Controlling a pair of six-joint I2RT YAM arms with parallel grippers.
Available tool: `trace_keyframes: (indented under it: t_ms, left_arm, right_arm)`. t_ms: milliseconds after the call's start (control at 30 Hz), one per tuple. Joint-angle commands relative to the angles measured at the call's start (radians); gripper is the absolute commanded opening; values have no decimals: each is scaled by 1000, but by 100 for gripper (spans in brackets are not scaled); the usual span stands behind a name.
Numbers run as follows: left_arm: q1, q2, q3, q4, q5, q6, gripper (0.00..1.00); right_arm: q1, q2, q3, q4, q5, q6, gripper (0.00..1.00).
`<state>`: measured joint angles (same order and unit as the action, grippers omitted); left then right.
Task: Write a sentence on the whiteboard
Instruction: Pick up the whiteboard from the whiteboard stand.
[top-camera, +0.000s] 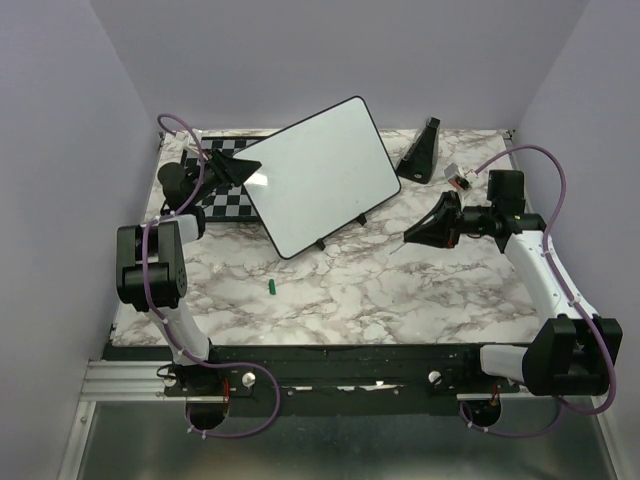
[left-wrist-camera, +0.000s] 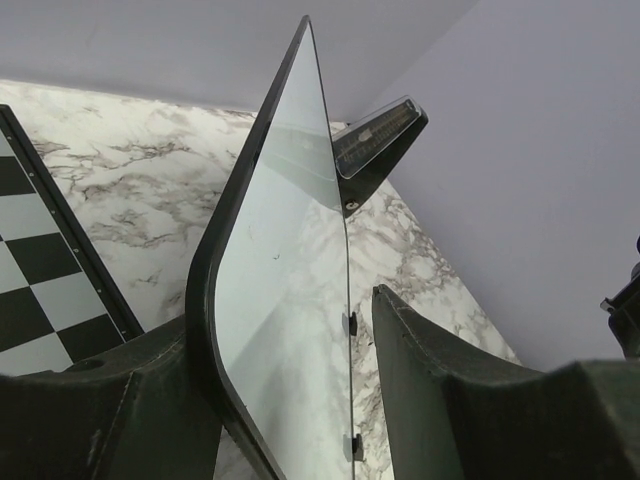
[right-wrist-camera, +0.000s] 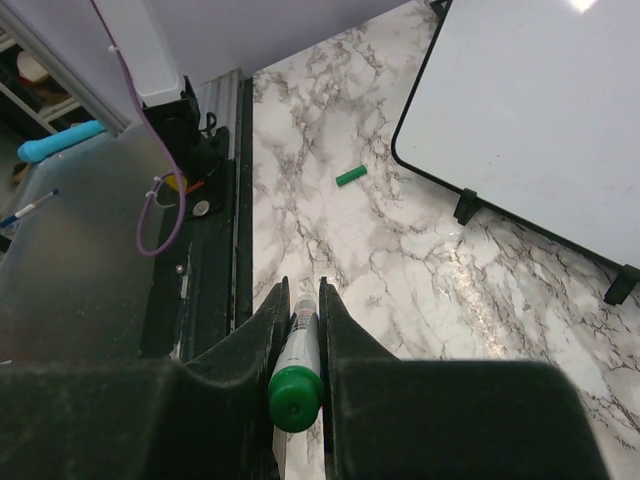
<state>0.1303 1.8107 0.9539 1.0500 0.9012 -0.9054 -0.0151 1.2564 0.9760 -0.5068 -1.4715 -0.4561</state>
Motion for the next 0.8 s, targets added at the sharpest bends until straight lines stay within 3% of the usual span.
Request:
trace_keyframes:
  t_ms: [0,233,567,767]
  left_arm:
    - [-17,27,3,-12,-19,28,62]
    - [-20,32,-75,71,-39,-6,61]
    - [-31,58,-222,321,-50,-127,55]
    - [-46,45,-277,361,-56,-130,54]
  right_arm:
    - [-5,5,26,-13,-33,-23,1]
    - [-5,6,26,-15,-32,-24,1]
    - [-5,6,26,-16,-33,-24,1]
    - [-5,6,27,-18,-35,-26,1]
